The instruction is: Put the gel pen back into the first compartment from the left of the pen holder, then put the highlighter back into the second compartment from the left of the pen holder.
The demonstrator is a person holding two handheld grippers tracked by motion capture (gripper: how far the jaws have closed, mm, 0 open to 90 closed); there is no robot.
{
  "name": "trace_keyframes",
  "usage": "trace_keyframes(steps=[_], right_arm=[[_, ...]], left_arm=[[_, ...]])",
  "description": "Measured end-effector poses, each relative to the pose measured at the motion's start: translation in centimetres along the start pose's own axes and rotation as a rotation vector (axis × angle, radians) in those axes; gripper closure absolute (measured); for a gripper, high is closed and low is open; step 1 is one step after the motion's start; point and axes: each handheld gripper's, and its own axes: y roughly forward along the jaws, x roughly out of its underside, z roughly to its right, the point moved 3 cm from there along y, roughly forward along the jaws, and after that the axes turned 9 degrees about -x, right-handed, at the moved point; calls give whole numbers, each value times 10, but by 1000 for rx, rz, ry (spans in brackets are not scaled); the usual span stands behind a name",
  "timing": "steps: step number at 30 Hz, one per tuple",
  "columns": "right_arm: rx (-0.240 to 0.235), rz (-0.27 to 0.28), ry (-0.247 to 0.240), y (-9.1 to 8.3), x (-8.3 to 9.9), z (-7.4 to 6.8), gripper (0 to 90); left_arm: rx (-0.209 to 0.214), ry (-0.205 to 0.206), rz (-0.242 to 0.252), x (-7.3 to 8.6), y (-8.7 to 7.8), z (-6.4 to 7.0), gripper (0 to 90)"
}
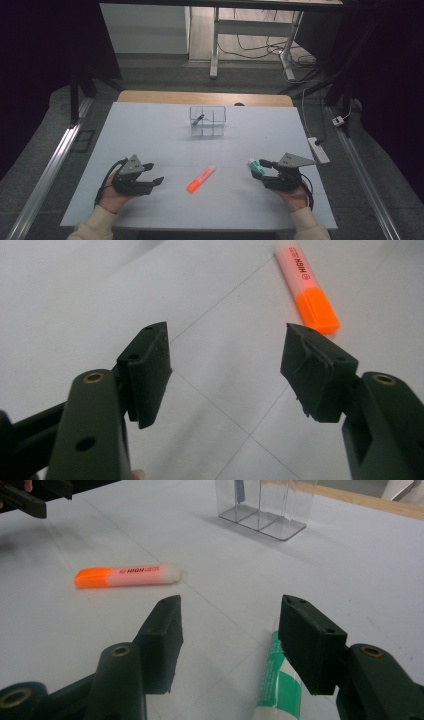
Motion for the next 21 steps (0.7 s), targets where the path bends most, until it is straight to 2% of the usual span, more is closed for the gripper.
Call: trace_keyframes(steps=[10, 17, 21], right_arm=[[-3, -29, -10, 4, 2, 0, 422], [-3, -45, -16, 6, 2, 0, 419], [-5, -45, -17, 5, 3, 0, 418]], left_arm=[[34, -1, -11, -5, -3, 2, 355], [79, 43, -49, -17, -2, 12, 348], [93, 54, -49, -28, -1, 18, 348]])
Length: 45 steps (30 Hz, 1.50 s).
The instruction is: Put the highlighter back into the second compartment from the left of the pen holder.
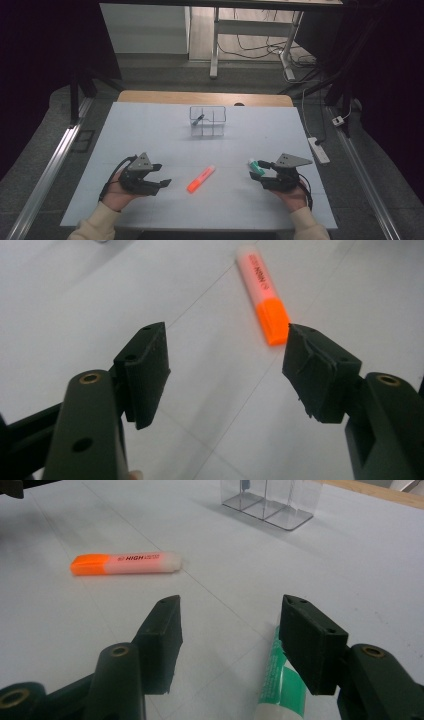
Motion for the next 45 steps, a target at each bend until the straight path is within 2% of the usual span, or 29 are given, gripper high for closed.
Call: trace_keyframes(steps=[4, 12, 16, 24, 28, 32, 36, 45], right_arm=[[-7, 7, 2, 2, 0, -1, 418], [-13, -21, -17, 6, 1, -3, 418], [-11, -20, -18, 6, 0, -3, 418], [-6, -19, -22, 7, 0, -2, 418], [-6, -23, -25, 7, 0, -2, 419], [-1, -27, -24, 7, 0, -2, 419], [-2, -26, -24, 7, 0, -2, 419], [4, -41, -38, 10, 0, -2, 420]], left_arm=[[10, 27, -5, -9, 2, 9, 347], [31, 72, -48, -18, 15, 25, 338], [30, 62, -66, -21, 22, 27, 337], [37, 15, -100, -32, 38, 34, 295], [44, 10, -110, -40, 48, 38, 285], [34, -16, -134, -45, 59, 42, 288], [42, -12, -170, -47, 69, 47, 305], [14, 0, -245, -47, 88, 55, 365]])
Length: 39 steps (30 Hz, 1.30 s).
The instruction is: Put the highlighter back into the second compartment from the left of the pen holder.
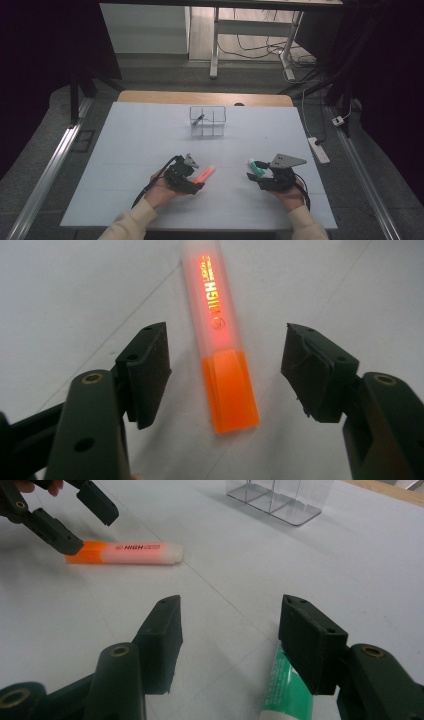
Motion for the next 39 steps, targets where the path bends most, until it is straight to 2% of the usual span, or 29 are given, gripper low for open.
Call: trace_keyframes(steps=[14, 20, 23, 25, 29, 39], right_arm=[[15, -16, -11, 0, 1, 1, 420], [23, -22, -14, 0, 1, 1, 420], [22, -21, -14, 0, 1, 1, 420], [26, -24, -18, 0, 1, 1, 420], [28, -27, -21, 0, 0, 0, 420], [34, -25, -22, -1, 0, 0, 421]], left_arm=[[-38, 15, -72, 4, 11, 5, 456], [-41, 15, -71, 4, 11, 5, 490], [-41, 18, -67, 4, 11, 6, 540], [-42, 24, -64, 4, 11, 6, 614], [-39, 22, -65, 4, 10, 6, 656], [-49, 44, -55, 4, 10, 8, 663]])
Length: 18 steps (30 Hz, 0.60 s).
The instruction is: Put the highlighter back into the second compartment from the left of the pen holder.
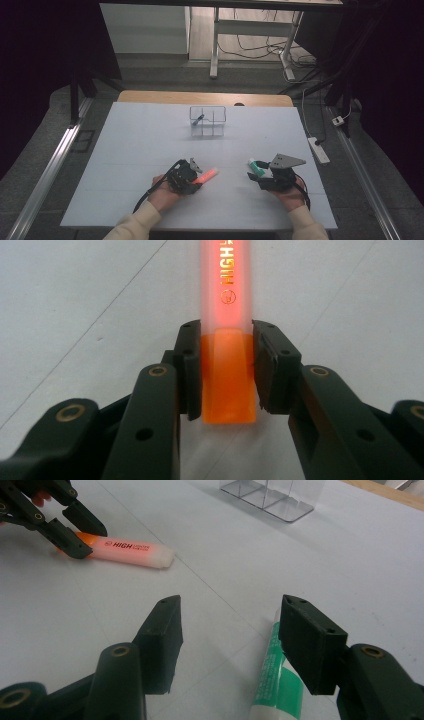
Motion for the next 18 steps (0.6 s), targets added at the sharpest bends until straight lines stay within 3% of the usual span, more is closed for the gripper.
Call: trace_keyframes(steps=[6, 18], right_arm=[[4, 5, -2, -1, -1, 0, 422], [-12, 7, -14, 1, -1, -2, 422]], left_arm=[[20, 20, 3, 1, -1, -3, 664], [74, 0, 52, 6, -15, -19, 663]])
